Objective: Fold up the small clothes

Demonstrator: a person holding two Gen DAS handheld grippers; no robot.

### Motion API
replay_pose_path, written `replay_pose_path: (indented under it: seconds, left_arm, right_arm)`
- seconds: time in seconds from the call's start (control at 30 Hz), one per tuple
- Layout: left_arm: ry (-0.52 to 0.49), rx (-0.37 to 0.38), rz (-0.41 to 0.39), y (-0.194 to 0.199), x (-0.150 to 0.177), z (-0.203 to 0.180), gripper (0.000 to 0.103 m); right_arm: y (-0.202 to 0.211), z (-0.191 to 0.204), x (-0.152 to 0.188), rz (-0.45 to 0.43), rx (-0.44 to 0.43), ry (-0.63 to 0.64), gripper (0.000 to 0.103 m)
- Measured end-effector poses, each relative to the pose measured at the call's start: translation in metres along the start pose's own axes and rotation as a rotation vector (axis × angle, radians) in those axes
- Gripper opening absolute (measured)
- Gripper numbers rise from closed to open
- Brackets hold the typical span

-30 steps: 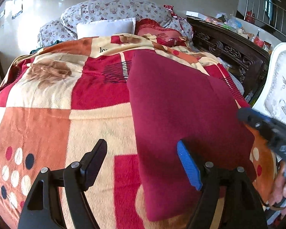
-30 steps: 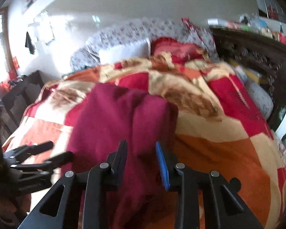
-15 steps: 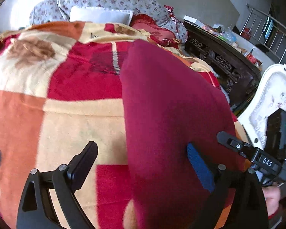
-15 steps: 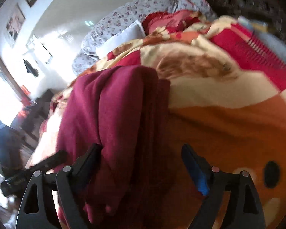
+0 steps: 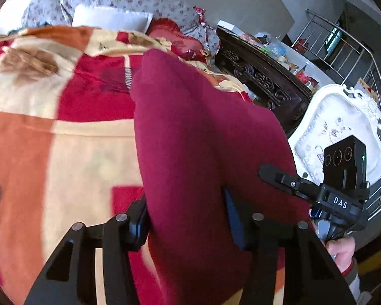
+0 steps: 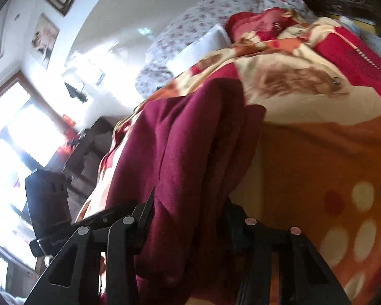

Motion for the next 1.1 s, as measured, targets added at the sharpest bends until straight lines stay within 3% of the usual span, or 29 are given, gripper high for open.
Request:
replay_pose_path:
  seconds: [0.17,0.23,0.27,0.33,0.47,0.57,0.7,0.9,1.1]
  left_arm:
    - [0.002,-0.072,0.058,0.042,0.034,0.018,0.051]
    - [0.016,-0.107,0.085,0.045,0.049,0.03,0.052]
    - [0.027,-0.125,0.105,0.043,0.057,0.036,0.052]
    - [0.054,-0.155,0.109,0.043,0.067,0.047,0.059]
    - [0.049,-0.231,0.047,0.063,0.066,0.046,0.068]
    - [0.059,-0.261,-0.004,0.075,0.056,0.044,0.076]
    - [0.055,-0.324,-0.029,0.077,0.05,0.041,0.076]
    - [0.002,-0.387,-0.023,0.064,0.051,0.034,0.076]
    - [-0.031,-0.431,-0.042,0.063,0.055,0.024,0.076]
  right_arm:
    - [-0.023,0.029,0.042,0.079,0.004,0.054,0.05]
    - [-0.033,0.027,0.055,0.121,0.078,0.068,0.06]
    - [-0.033,0.028,0.059,0.114,0.136,0.09,0.064]
    - [-0.02,0.033,0.061,0.077,0.165,0.116,0.071]
    - [0.014,0.062,0.051,-0.017,0.187,0.203,0.071]
    - [0.015,0.092,0.049,-0.039,0.187,0.308,0.059]
    - [-0.019,0.107,0.047,0.006,0.246,0.397,0.043]
    - [-0.047,0.067,0.054,0.073,0.333,0.321,0.04]
    - [-0.025,0.084,0.064,0.035,0.336,0.33,0.043]
Point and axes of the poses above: each gripper's, at about its wrist camera, not at the fingertips, and y roughly against the way its jaws point, z to its left, x to its underside, the point moved 1 cm from there along -y, roughly the way its jaws point, and after that the axes turned 2 degrees about -x, right-handed, at the moved point
